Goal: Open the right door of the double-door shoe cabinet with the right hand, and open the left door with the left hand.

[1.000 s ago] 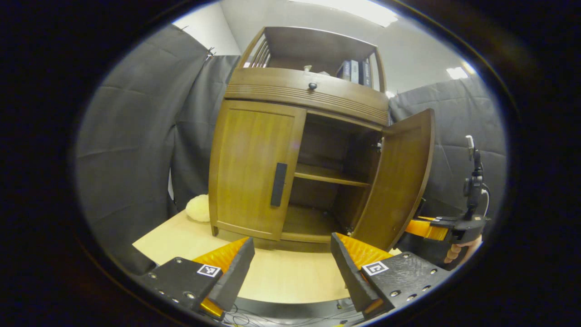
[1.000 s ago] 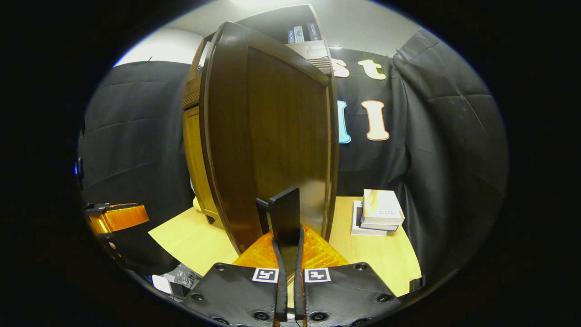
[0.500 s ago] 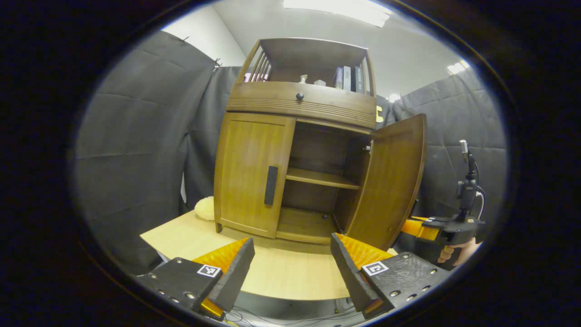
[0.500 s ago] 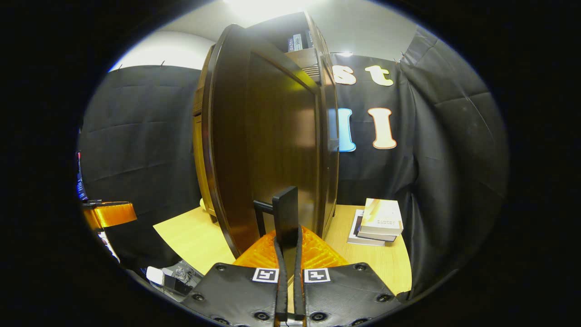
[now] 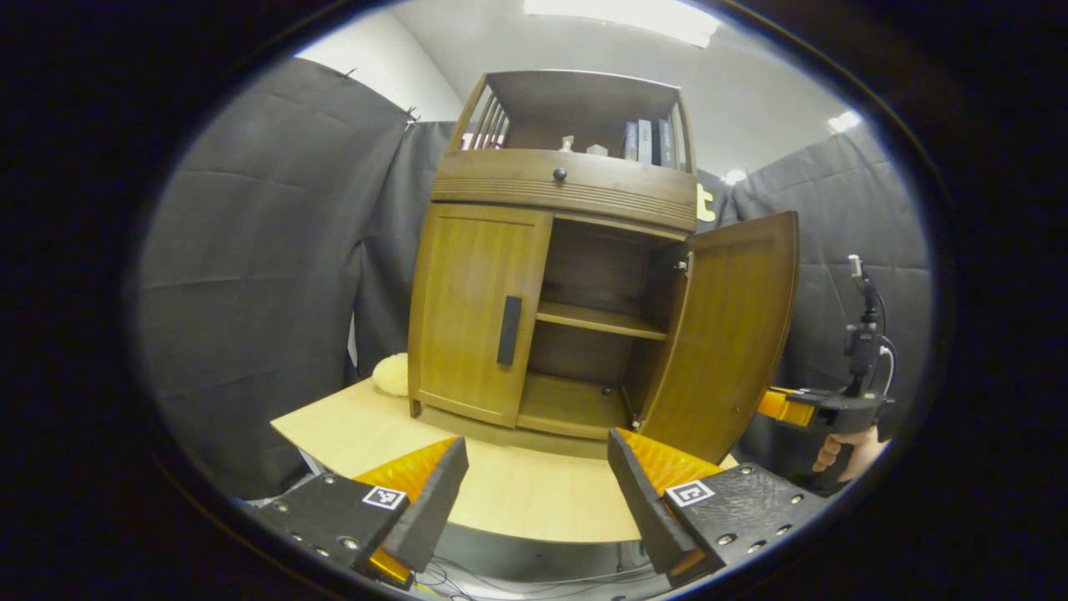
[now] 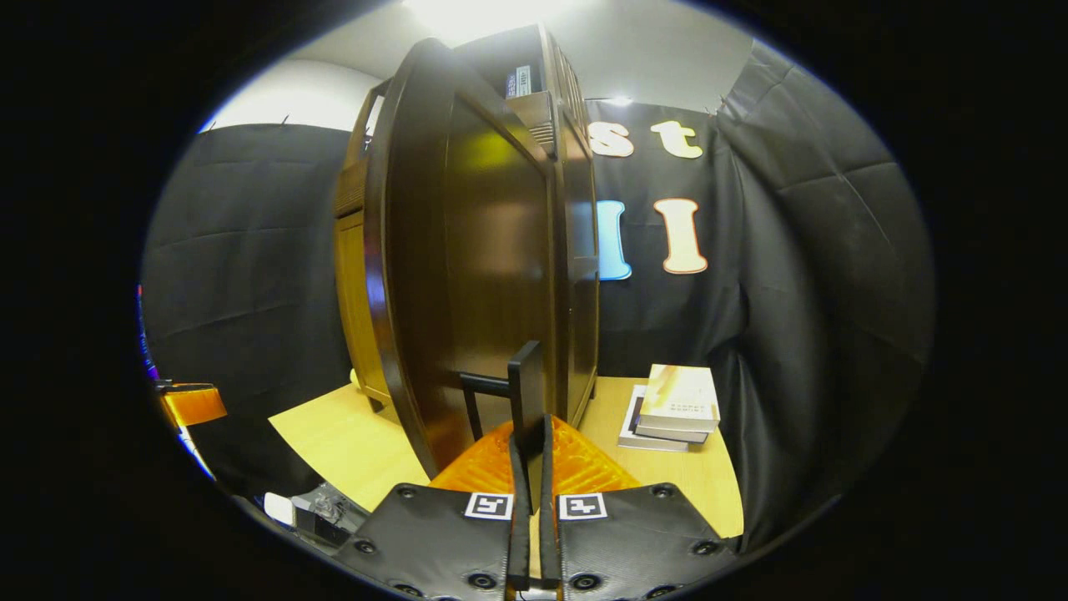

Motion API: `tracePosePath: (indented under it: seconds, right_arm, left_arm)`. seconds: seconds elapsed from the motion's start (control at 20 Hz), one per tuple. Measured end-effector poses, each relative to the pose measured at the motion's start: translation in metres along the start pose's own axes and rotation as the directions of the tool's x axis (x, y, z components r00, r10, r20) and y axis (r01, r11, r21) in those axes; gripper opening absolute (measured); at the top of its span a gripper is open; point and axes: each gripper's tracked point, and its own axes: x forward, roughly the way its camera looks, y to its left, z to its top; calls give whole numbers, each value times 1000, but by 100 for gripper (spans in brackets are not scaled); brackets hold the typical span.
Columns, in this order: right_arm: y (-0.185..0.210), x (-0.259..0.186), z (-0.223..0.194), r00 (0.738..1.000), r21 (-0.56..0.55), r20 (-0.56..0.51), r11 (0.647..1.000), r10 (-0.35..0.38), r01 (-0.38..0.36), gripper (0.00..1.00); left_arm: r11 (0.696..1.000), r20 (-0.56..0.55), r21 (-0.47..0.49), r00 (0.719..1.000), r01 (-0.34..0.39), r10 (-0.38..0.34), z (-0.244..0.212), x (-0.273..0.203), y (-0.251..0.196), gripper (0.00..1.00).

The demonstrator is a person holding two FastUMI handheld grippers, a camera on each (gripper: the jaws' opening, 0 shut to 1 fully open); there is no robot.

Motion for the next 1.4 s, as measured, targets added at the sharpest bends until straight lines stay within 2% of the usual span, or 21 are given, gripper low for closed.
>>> tracePosePath:
  seconds: [0.45, 0.8, 1.1, 1.3, 1.4]
  right_arm:
    - [-3, -5, -1, 999, 37, -6, 998, -44, 44, 6]
    - [10, -40, -5, 1000, 10, 16, 1000, -14, 13, 7]
    - [52, -78, -9, 1000, -41, -1, 999, 28, -28, 6]
    - [101, -65, 7, 998, -20, -2, 998, 58, -58, 6]
    - [121, -50, 20, 998, -51, 16, 997, 61, -60, 5]
  left_arm:
    - [999, -13, 11, 999, -46, 46, -4, -13, 12, 99]
    - [998, -29, 25, 998, -49, 50, -9, -12, 18, 99]
    - [999, -44, 36, 999, -29, 30, -2, 9, 45, 99]
    - [1000, -34, 23, 999, -9, 10, 22, 37, 73, 99]
    - [999, -19, 27, 1000, 16, -15, 37, 52, 87, 99]
